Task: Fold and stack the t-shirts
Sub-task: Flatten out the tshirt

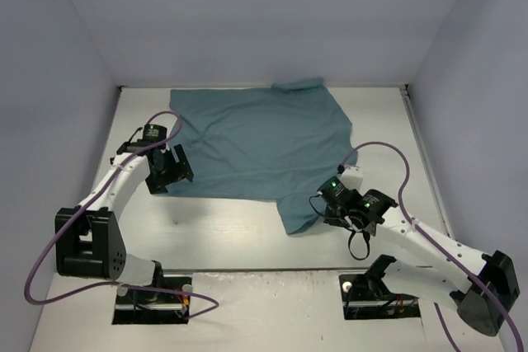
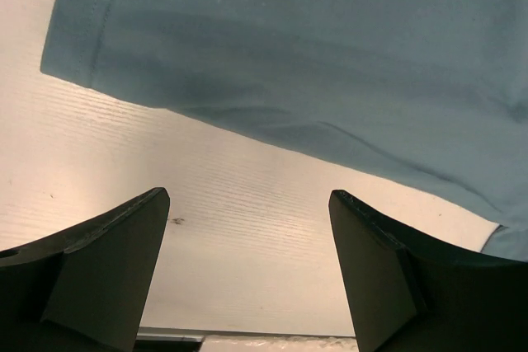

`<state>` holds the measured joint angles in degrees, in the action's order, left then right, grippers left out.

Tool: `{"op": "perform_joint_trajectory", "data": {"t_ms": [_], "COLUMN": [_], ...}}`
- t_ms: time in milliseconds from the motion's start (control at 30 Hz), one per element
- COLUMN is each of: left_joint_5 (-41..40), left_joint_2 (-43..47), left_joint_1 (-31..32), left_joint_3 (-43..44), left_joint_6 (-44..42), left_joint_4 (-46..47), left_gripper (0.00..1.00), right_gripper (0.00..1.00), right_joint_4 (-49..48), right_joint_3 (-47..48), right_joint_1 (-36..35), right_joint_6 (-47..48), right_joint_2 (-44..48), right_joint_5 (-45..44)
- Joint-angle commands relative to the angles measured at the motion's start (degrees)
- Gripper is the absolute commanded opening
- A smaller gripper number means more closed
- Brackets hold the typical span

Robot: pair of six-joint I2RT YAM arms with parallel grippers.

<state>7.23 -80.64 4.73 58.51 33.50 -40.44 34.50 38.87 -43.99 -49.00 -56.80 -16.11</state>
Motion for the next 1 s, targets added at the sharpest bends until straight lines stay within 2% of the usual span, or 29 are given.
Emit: {"op": "perform_joint_trajectory", "data": {"t_ms": [0, 100, 133, 200, 300, 333, 467, 600, 967], "left_joint_5": [-2.0, -4.1, -4.4, -4.6, -4.7, -4.6, -4.6, -5.0, -6.7], "left_joint_2": [0.2, -1.7, -2.8, -6.3, -12.0, -13.6, -21.2, -26.6, -39.0], "left_joint_1": [-1.6, -1.6, -1.6, -1.1, 0.2, 0.5, 1.6, 2.5, 2.3], "left_joint_3": [5.3, 8.7, 9.9, 13.4, 18.7, 20.0, 25.8, 28.8, 34.7], "left_joint_6": [-4.8, -6.5, -6.6, -6.7, -7.9, -7.9, -7.8, -7.3, -6.7], "left_joint_4": [0.3, 0.2, 0.4, 0.6, 0.3, 0.3, 0.4, 0.5, 0.3], "left_gripper": [0.76, 0.76, 0.76, 0.76, 0.76, 0.76, 0.76, 0.76, 0.74], "right_gripper": [0.47, 0.67, 0.7, 0.71, 0.7, 0.7, 0.71, 0.7, 0.69], "right_joint_4": [11.4, 12.1, 11.6, 7.7, -3.9, -4.0, -16.0, -21.3, -27.6], "right_joint_3": [5.2, 10.0, 12.1, 14.7, 16.1, 16.1, 17.6, 22.0, 29.1], "right_joint_1": [-0.6, -0.3, -0.2, 2.2, 10.5, 12.9, 21.0, 23.6, 30.8], "right_joint_6": [-9.4, -6.9, -5.7, 0.3, 9.4, 11.1, 17.1, 21.6, 29.8], "right_joint_2": [3.5, 3.1, 2.3, -2.2, -11.6, -11.7, -24.1, -35.3, -52.2], "right_joint_5": [-9.1, -14.6, -16.8, -18.4, -9.8, -9.7, -2.9, 1.3, 9.3]}}
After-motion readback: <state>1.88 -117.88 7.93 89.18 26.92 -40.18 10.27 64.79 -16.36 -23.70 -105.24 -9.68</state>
